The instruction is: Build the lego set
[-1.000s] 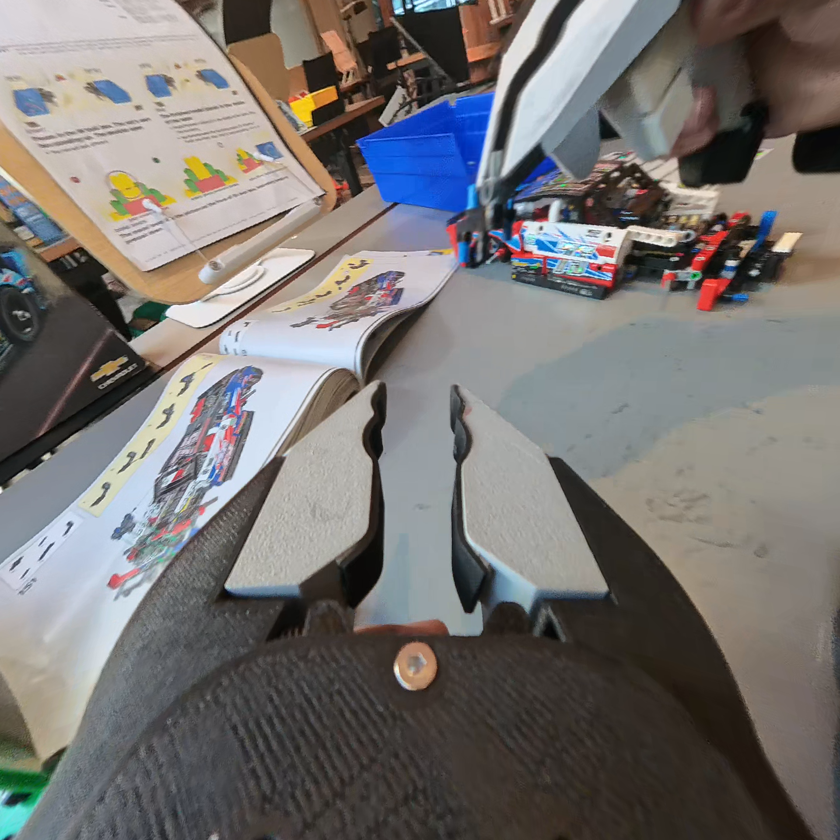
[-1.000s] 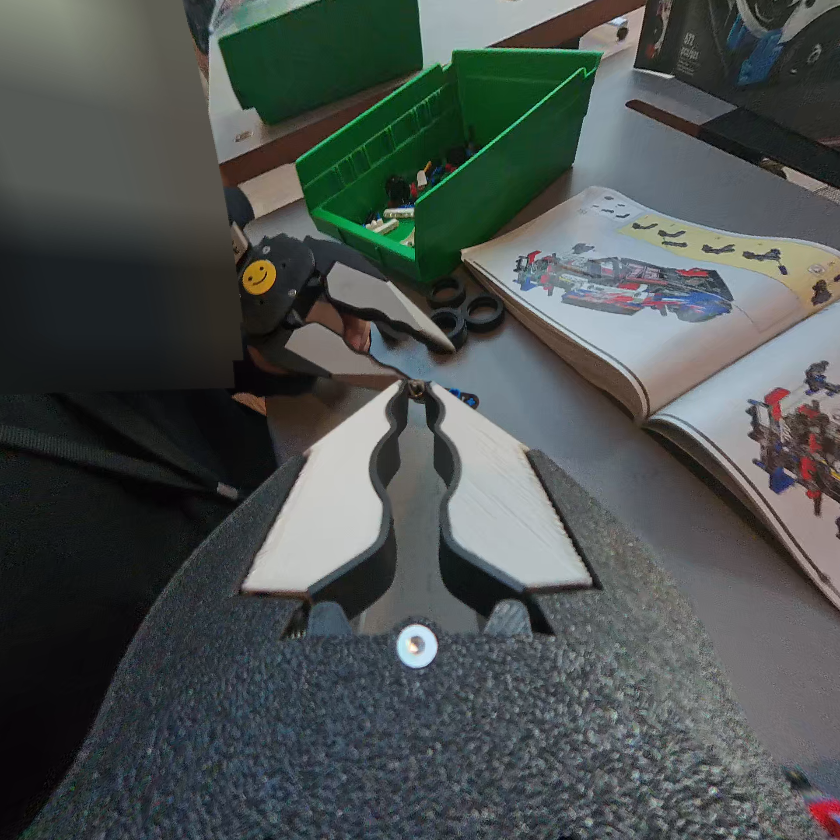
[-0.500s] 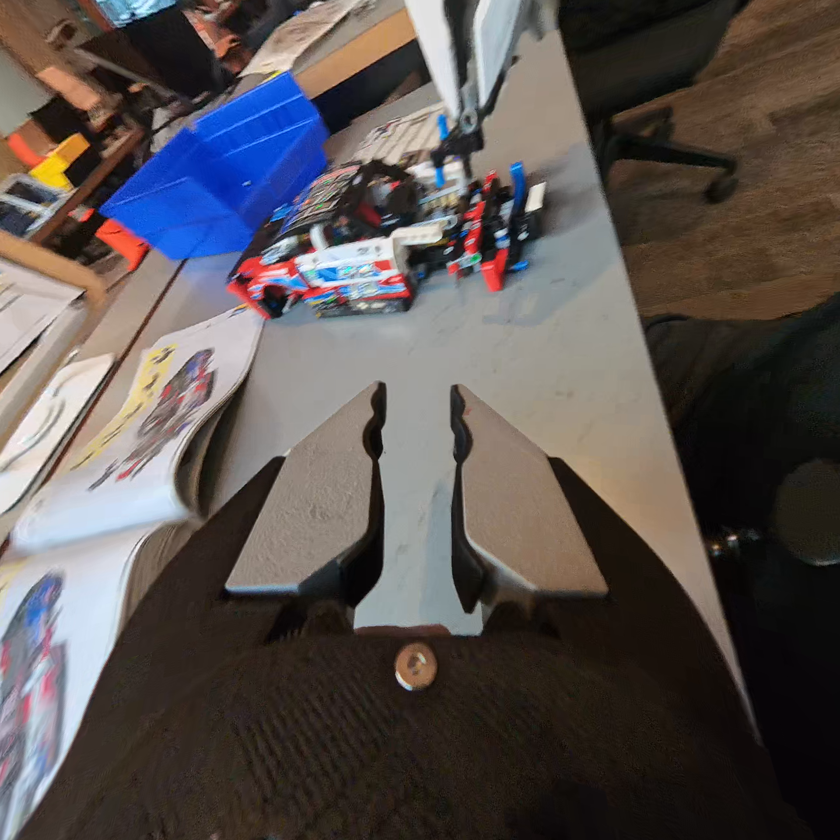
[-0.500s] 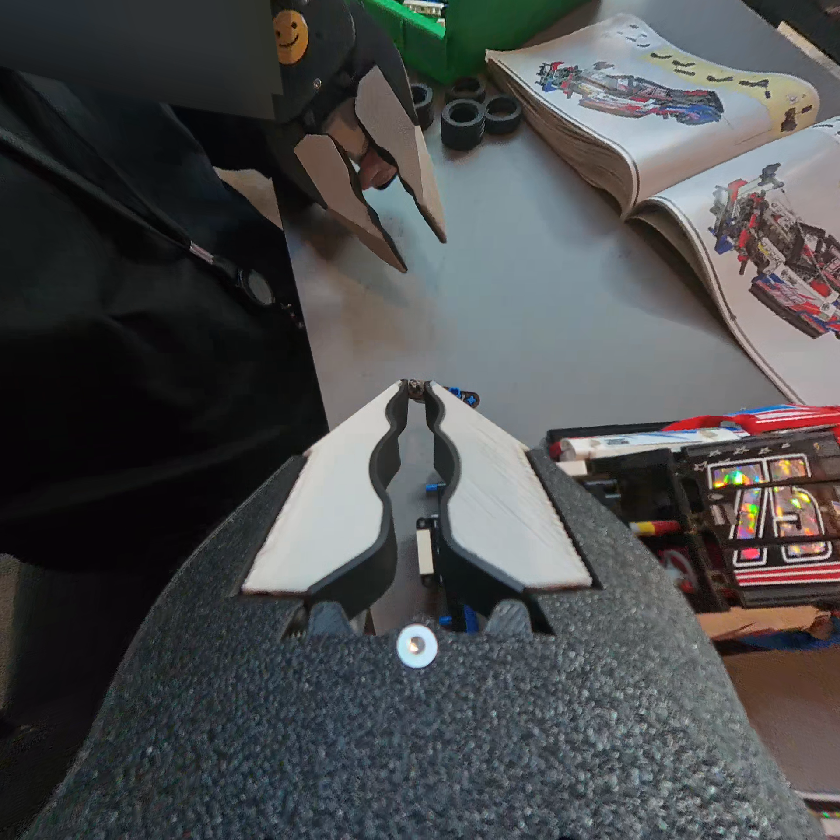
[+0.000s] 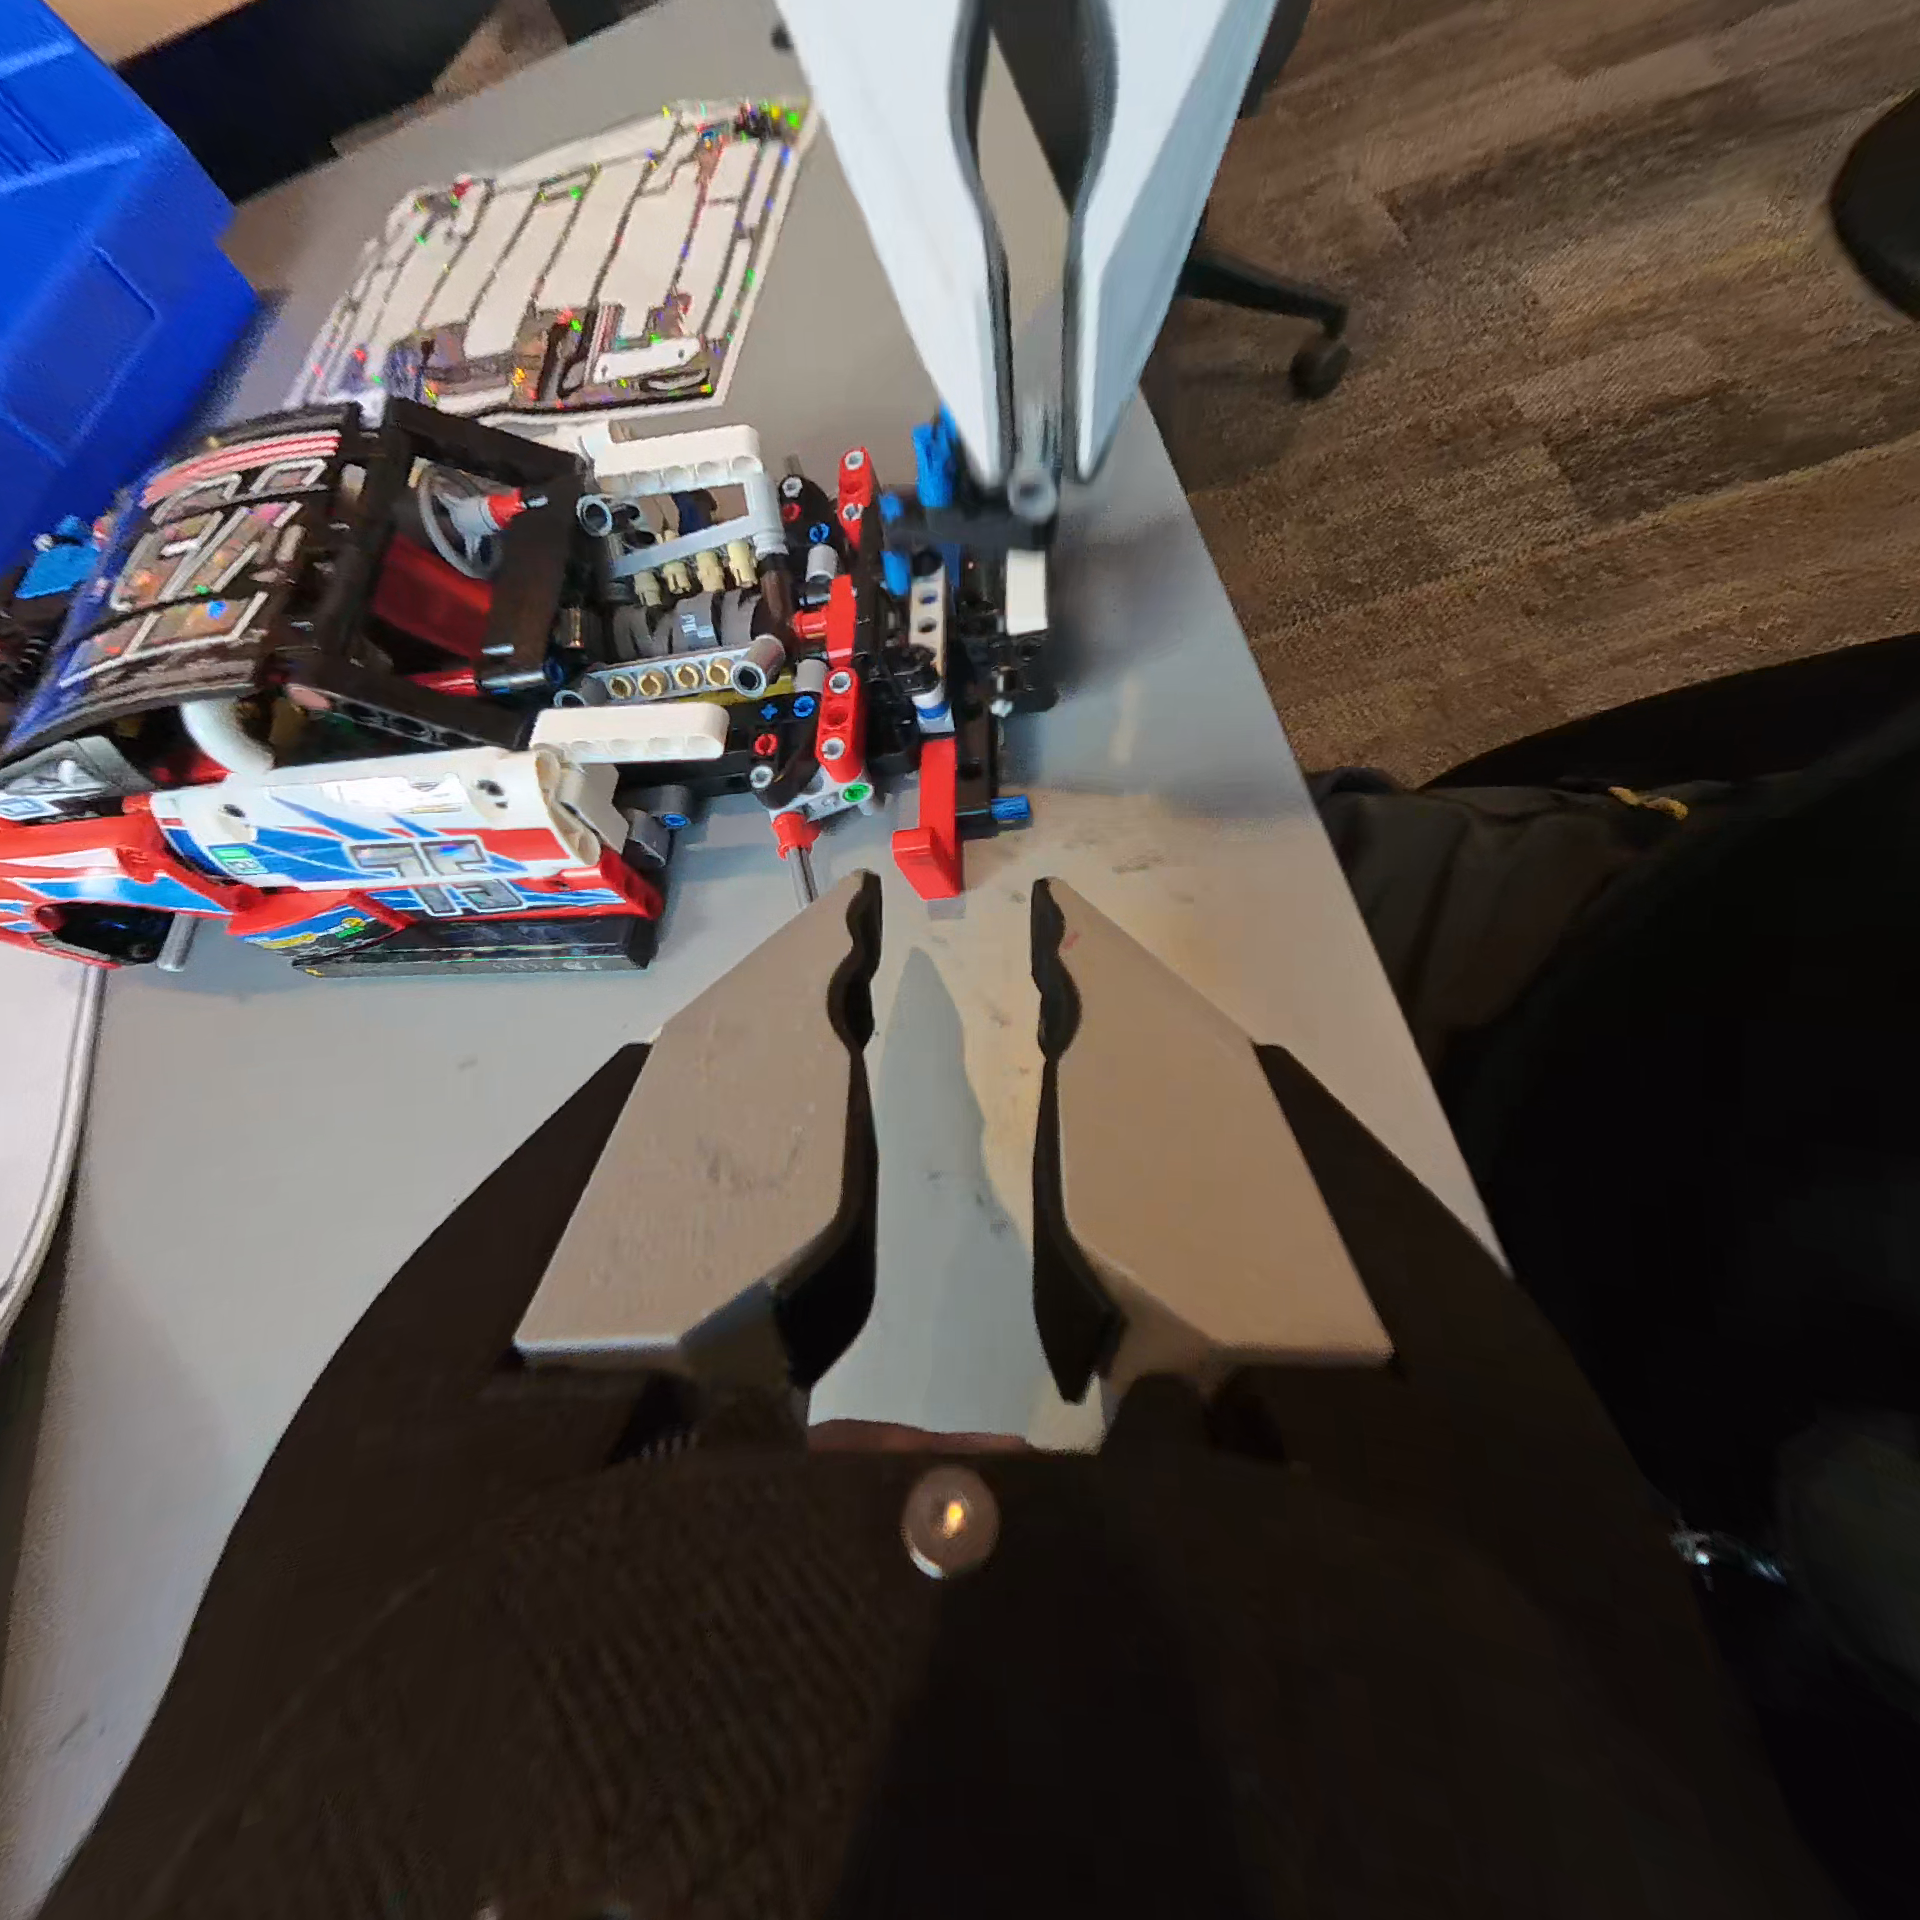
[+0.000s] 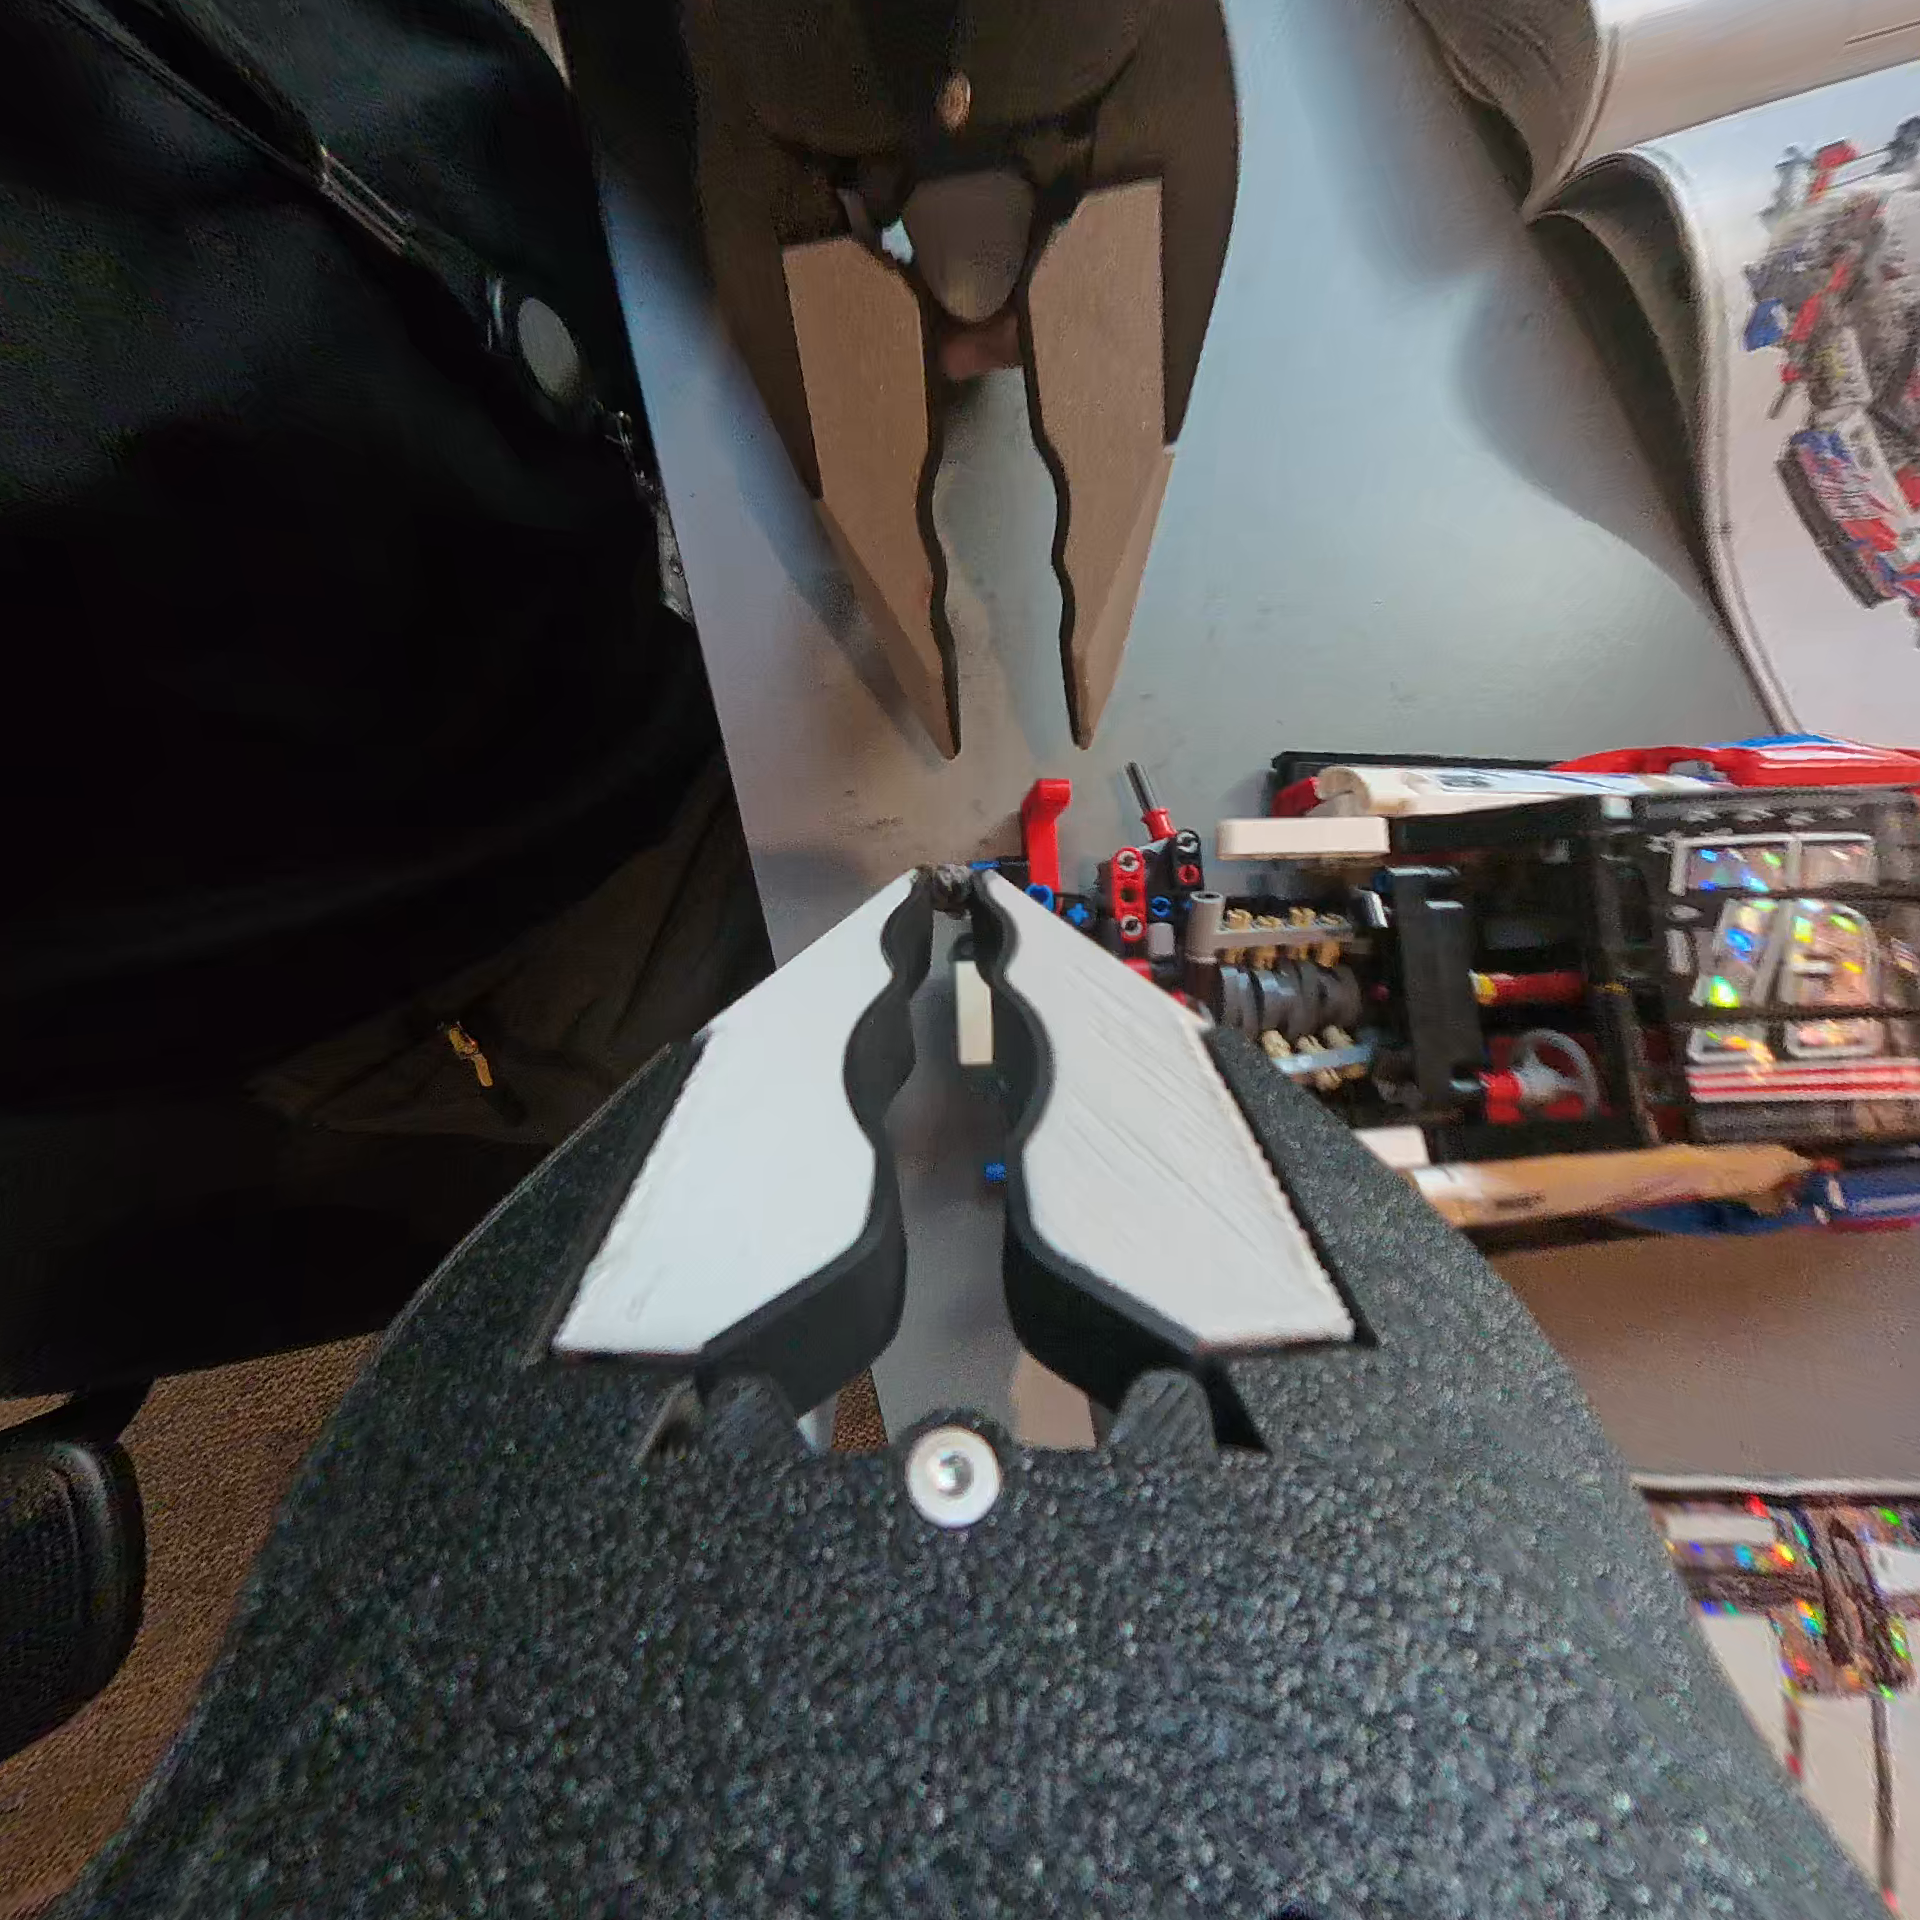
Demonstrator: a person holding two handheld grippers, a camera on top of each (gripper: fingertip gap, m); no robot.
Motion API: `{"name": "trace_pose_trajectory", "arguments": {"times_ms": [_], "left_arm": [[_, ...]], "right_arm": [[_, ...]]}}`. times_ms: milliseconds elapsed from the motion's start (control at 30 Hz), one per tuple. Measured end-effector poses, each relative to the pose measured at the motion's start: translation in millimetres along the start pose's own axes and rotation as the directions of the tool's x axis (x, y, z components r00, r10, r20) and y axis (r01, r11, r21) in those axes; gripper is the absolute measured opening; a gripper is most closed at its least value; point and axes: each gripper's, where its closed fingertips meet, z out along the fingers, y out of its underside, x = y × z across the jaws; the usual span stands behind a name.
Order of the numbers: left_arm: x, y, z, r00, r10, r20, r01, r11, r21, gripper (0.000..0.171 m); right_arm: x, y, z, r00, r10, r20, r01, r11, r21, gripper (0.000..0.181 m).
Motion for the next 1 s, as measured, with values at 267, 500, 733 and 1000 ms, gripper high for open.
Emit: {"name": "trace_pose_trajectory", "arguments": {"times_ms": [267, 500, 733, 1000], "left_arm": [[-9.1, 8.4, 21.8, 0.999, -0.048, -0.025, 0.045, 0.992, -0.114, 0.017], [-0.2, 6.1, 24.8, 0.981, -0.121, -0.151, 0.102, 0.986, -0.131, 0.007], [-11.3, 24.7, 5.0, 0.979, -0.068, -0.192, 0.035, 0.984, -0.174, 0.005], [-35.2, 64.5, -40.1, 0.973, 0.009, -0.231, -0.048, 0.985, -0.166, 0.007]], "right_arm": [[23.9, 36.1, -77.0, 0.976, 0.104, -0.193, -0.096, 0.994, 0.052, 0.006], [21.3, 62.5, -77.7, 0.962, 0.189, -0.197, -0.171, 0.979, 0.107, 0.006], [4.9, 44.4, -58.3, 0.983, 0.135, -0.124, -0.122, 0.987, 0.110, 0.006], [-8.6, 0.5, -30.5, 0.998, 0.064, -0.018, -0.060, 0.985, 0.161, 0.006]]}}
